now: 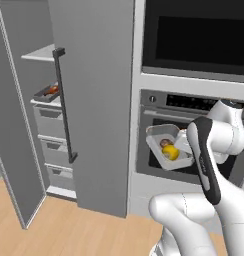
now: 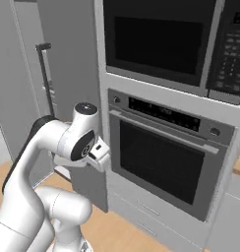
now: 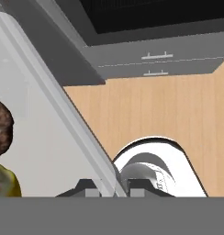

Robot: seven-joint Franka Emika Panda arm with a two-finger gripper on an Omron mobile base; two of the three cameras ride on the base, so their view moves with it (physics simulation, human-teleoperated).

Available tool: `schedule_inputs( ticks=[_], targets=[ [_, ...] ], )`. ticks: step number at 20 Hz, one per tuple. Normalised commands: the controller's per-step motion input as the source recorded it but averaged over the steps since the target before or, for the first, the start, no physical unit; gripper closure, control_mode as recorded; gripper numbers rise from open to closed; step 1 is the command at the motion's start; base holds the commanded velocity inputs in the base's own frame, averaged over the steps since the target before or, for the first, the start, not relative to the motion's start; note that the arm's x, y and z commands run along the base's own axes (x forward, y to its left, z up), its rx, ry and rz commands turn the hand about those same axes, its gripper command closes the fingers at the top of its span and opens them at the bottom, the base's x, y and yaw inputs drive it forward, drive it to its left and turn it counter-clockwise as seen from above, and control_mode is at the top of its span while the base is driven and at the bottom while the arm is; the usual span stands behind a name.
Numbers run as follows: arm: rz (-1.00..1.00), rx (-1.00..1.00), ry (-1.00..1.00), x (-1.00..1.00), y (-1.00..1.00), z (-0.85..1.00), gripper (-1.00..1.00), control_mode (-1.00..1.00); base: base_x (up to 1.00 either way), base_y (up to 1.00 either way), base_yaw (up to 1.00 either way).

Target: Take the meat container that has the chicken drumstick and place it on the second highest rack of the freezer. Then take the vegetable container that has the mushroom and lemon and place it on the highest rack of the freezer.

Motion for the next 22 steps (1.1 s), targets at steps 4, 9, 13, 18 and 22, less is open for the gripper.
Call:
schedule_inputs(
  ticks=[4, 9, 13, 18, 22],
  targets=[
    [0.0, 0.0, 0.0, 0.0, 0.0, 0.0, 1.0, 1.0, 0.31, 0.92, 0.19],
    [0.0, 0.0, 0.0, 0.0, 0.0, 0.0, 1.0, 1.0, 0.32, 0.87, 0.13],
    [0.0, 0.0, 0.0, 0.0, 0.0, 0.0, 1.0, 1.0, 0.39, 0.78, 0.08],
    [0.0, 0.0, 0.0, 0.0, 0.0, 0.0, 1.0, 1.0, 0.43, 0.4, 0.01],
    [0.0, 0.0, 0.0, 0.0, 0.0, 0.0, 1.0, 1.0, 0.39, 0.3, -0.13]
  ],
)
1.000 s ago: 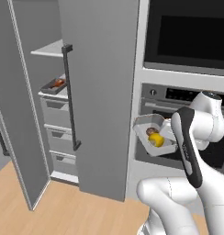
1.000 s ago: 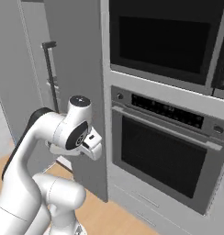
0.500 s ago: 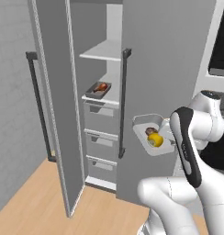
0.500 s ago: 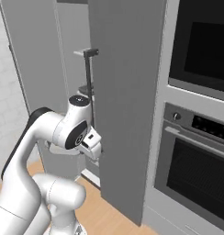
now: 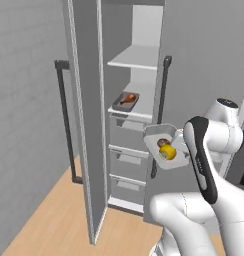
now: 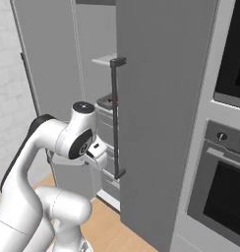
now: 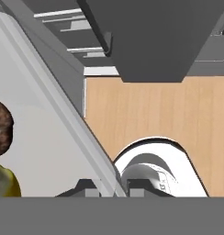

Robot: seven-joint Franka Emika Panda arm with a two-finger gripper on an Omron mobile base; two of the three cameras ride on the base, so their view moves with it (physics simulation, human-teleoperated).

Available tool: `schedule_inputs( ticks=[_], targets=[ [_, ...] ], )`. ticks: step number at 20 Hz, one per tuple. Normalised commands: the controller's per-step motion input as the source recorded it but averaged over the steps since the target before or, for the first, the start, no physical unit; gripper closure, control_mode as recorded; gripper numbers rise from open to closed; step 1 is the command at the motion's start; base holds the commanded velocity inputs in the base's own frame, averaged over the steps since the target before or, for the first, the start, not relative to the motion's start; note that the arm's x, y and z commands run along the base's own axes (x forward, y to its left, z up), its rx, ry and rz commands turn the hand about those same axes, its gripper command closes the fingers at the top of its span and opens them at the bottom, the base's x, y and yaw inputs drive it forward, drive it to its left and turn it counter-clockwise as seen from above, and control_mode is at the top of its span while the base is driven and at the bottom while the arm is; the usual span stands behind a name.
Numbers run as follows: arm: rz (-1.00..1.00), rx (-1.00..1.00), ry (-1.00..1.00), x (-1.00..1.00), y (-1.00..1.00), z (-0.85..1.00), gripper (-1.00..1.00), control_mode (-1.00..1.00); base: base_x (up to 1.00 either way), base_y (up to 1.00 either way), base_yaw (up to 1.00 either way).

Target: Take the meat container that has the chicken drumstick and place it on the second highest rack of the freezer. Then take the vegetable container that has the mushroom and lemon and place it on the highest rack of the freezer.

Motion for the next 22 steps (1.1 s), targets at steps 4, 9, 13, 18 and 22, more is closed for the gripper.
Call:
schedule_inputs(
  ticks=[4, 9, 13, 18, 22],
  targets=[
    [0.0, 0.0, 0.0, 0.0, 0.0, 0.0, 1.0, 1.0, 0.43, 0.43, -0.15],
    [0.0, 0.0, 0.0, 0.0, 0.0, 0.0, 1.0, 1.0, 0.44, 0.26, -0.2],
    [0.0, 0.0, 0.0, 0.0, 0.0, 0.0, 1.0, 1.0, 0.49, 0.11, -0.2],
    [0.0, 0.0, 0.0, 0.0, 0.0, 0.0, 1.0, 1.0, 0.49, 0.05, -0.22],
    [0.0, 0.0, 0.0, 0.0, 0.0, 0.0, 1.0, 1.0, 0.43, 0.17, -0.24]
  ],
)
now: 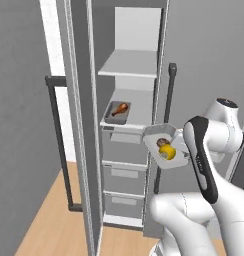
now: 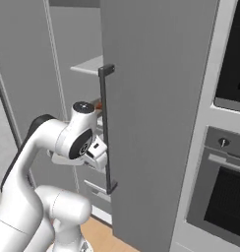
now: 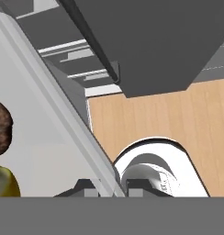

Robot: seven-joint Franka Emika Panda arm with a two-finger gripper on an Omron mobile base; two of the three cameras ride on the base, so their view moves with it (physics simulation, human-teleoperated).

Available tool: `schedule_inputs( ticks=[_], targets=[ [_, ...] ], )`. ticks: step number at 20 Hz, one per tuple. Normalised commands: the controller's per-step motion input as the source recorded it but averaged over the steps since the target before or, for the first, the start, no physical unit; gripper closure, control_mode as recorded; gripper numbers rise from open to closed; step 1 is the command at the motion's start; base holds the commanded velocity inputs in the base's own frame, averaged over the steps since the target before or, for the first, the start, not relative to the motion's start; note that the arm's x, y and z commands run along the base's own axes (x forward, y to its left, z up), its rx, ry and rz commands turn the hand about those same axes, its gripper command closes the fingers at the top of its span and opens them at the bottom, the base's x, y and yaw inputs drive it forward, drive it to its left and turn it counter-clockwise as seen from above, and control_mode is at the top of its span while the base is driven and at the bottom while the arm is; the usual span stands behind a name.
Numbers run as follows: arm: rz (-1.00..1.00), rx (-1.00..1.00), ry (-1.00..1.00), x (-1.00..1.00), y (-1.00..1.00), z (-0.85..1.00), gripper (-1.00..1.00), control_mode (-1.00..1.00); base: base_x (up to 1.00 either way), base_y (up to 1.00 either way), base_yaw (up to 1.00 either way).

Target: Take the meat container that has the chicken drumstick and place it on the second highest rack of the freezer. Then take the vegetable container that has the mushroom and lemon and place it on the highest rack of the freezer.

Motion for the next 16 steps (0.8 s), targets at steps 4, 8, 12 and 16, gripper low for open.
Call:
schedule_inputs(
  ticks=[4, 8, 12, 16],
  targets=[
    [0.0, 0.0, 0.0, 0.0, 0.0, 0.0, 1.0, 1.0, 0.4, 0.36, -0.2],
    [0.0, 0.0, 0.0, 0.0, 0.0, 0.0, 1.0, 1.0, 0.38, 0.55, -0.13],
    [0.0, 0.0, 0.0, 0.0, 0.0, 0.0, 1.0, 1.0, 0.55, 0.29, -0.16],
    [0.0, 0.0, 0.0, 0.0, 0.0, 0.0, 1.0, 1.0, 0.56, 0.1, -0.13]
  ],
)
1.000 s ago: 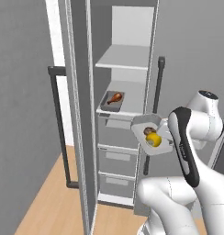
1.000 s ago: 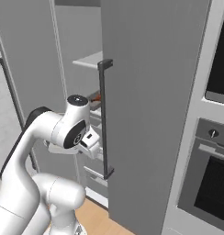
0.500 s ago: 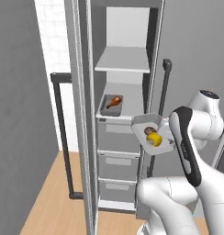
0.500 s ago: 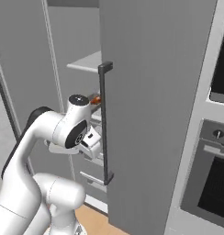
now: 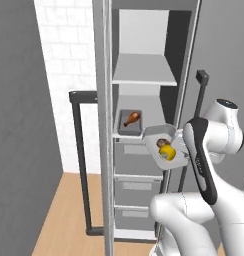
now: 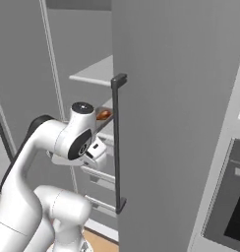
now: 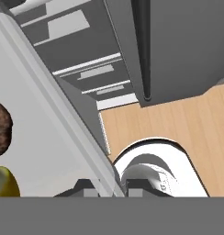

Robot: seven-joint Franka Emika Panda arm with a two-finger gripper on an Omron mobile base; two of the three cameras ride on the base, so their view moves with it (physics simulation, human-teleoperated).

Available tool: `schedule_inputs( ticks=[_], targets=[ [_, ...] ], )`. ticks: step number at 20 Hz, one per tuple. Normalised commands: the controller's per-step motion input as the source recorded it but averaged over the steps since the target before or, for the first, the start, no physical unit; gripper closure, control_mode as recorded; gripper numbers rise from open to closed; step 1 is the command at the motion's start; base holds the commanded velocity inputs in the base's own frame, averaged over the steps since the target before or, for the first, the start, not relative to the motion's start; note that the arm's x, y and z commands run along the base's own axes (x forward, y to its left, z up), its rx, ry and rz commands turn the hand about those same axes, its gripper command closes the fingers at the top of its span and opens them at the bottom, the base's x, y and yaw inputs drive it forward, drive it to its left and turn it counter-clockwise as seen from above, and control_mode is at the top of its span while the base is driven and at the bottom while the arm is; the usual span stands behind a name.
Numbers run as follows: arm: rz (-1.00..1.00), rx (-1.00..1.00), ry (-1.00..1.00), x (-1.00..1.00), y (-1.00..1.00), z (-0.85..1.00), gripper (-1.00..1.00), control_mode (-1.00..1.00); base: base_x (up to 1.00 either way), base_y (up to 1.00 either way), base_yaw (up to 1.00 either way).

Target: Take the meat container that has the chicken drumstick and place it on the second highest rack of the freezer. Then take the vegetable container that has the mushroom and lemon and place it on the highest rack of the freezer.

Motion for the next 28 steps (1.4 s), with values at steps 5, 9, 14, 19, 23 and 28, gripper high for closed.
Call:
schedule_inputs(
  ticks=[5, 9, 14, 19, 23, 28],
  targets=[
    [0.0, 0.0, 0.0, 0.0, 0.0, 0.0, 1.0, 1.0, 0.44, 0.0, -0.05],
    [0.0, 0.0, 0.0, 0.0, 0.0, 0.0, 1.0, 1.0, 0.33, 0.11, -0.02],
    [0.0, 0.0, 0.0, 0.0, 0.0, 0.0, 1.0, 1.0, 0.25, 0.24, 0.0],
    [0.0, 0.0, 0.0, 0.0, 0.0, 0.0, 1.0, 1.0, 0.35, 0.23, -0.01],
    [-0.06, 0.0, 0.0, 0.23, 0.21, 0.5, 1.0, -1.0, 0.09, 0.09, -0.01],
    [-0.17, 0.0, -0.05, 0.31, 0.04, 0.75, 1.0, -1.0, 0.0, 0.0, 0.0]
  ],
)
